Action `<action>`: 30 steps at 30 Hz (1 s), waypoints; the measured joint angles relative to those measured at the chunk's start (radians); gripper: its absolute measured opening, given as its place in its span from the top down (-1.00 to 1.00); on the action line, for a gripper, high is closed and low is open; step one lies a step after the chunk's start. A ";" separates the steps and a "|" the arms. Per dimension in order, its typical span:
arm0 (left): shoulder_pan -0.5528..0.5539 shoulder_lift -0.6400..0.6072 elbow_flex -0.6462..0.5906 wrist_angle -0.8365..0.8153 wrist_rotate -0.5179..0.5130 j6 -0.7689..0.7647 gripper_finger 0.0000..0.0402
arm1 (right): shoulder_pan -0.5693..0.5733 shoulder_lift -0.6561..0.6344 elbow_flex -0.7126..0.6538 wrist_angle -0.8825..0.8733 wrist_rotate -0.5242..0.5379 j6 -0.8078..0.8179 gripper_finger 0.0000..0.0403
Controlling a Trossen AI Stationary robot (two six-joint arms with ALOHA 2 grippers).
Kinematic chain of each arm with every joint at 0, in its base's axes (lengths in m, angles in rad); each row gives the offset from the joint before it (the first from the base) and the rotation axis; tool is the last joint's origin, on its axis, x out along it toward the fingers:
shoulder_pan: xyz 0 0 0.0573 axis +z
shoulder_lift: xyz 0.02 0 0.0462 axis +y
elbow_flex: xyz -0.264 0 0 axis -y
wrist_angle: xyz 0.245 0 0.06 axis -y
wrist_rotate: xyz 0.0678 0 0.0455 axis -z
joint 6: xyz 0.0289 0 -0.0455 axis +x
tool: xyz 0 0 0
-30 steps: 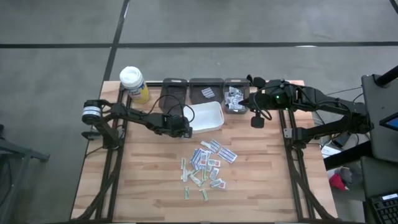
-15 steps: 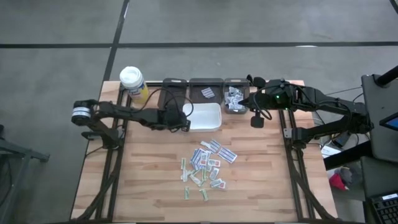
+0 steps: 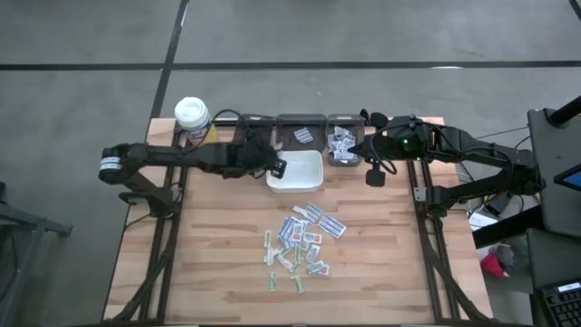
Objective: Pick & Place First Aid Supplies
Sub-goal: Put the blue bandage pack into the middle black bin
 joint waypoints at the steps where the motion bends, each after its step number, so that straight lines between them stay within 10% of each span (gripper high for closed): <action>1: 0.002 0.000 0.025 0.012 -0.021 0.039 1.00 | 0.000 0.000 0.000 0.000 0.000 0.000 0.96; 10: 0.146 0.076 0.102 0.265 -0.040 0.394 1.00 | 0.000 0.000 0.000 -0.001 0.000 0.000 0.96; 19: 0.328 0.284 0.113 0.521 0.248 0.426 1.00 | 0.000 0.000 0.000 -0.008 0.000 0.000 0.96; 30: 0.379 0.572 0.364 0.412 0.407 0.454 0.94 | 0.000 0.000 0.000 -0.010 0.000 0.000 0.96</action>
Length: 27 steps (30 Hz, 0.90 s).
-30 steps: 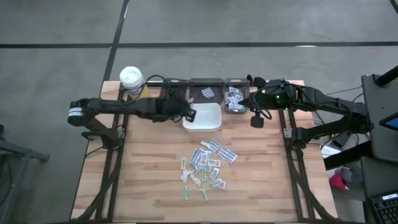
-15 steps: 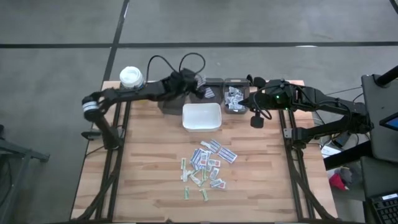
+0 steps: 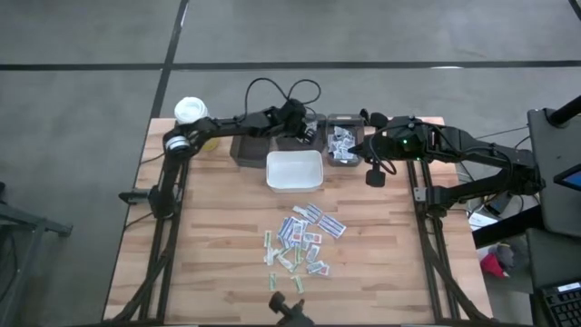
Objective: Pick & Place First Aid Supplies
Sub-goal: Put the blue bandage pack into the middle black bin
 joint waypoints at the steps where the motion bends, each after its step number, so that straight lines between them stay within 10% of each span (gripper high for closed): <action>1: 0.001 0.010 0.024 -0.026 0.010 0.016 0.90 | 0.000 0.000 0.000 0.000 0.000 0.000 0.96; 11: -0.005 -0.084 0.104 -0.230 0.130 0.070 0.33 | 0.000 0.000 0.000 -0.002 0.005 -0.007 0.96; 27: -0.432 -0.425 -0.165 -0.508 0.120 0.105 0.30 | 0.000 0.000 0.000 -0.003 0.006 -0.030 0.96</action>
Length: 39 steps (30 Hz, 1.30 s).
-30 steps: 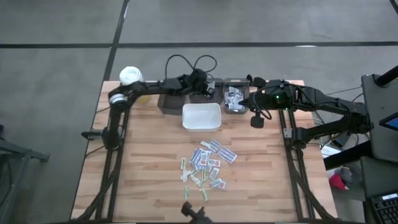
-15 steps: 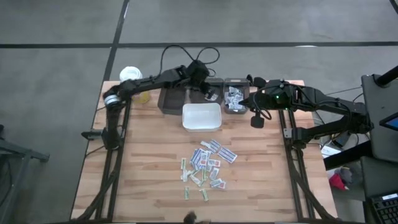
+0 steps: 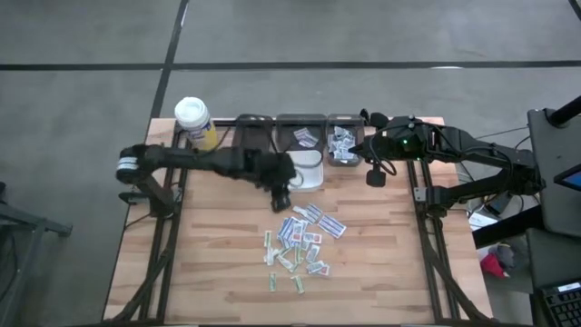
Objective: Pick & Place First Aid Supplies
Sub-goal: Put the blue bandage pack into the middle black bin
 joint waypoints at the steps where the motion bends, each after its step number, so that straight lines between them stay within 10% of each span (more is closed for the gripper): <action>1: -0.016 -0.003 -0.026 0.011 -0.002 -0.023 0.30 | 0.000 0.000 0.000 0.000 0.000 0.000 0.96; 17: -0.150 0.146 -0.196 0.267 0.054 -0.170 0.30 | 0.000 0.000 0.000 -0.001 0.000 0.000 0.96; 39: -0.136 0.246 -0.195 0.332 -0.012 0.226 0.31 | 0.000 0.000 0.000 -0.018 0.000 0.004 0.96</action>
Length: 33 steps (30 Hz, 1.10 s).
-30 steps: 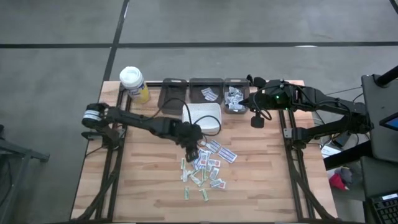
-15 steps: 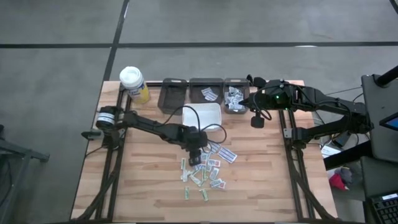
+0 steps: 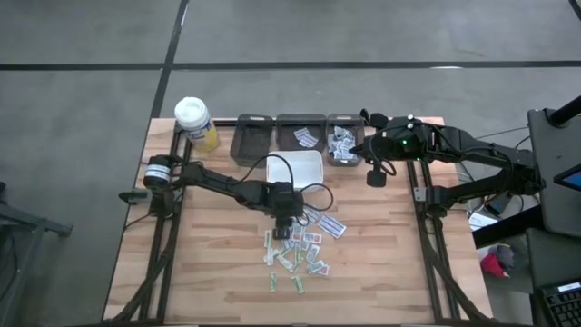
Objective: Pick & Place First Aid Supplies
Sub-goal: Put the blue bandage pack into the middle black bin
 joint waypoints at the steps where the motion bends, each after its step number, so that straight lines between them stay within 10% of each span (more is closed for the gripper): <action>1: 0.001 0.000 0.000 0.005 0.000 0.004 0.30 | 0.000 0.000 0.000 0.000 0.000 0.000 0.96; 33: 0.002 0.042 0.008 0.047 0.069 -0.025 0.64 | 0.000 0.000 0.000 -0.006 0.000 0.019 0.96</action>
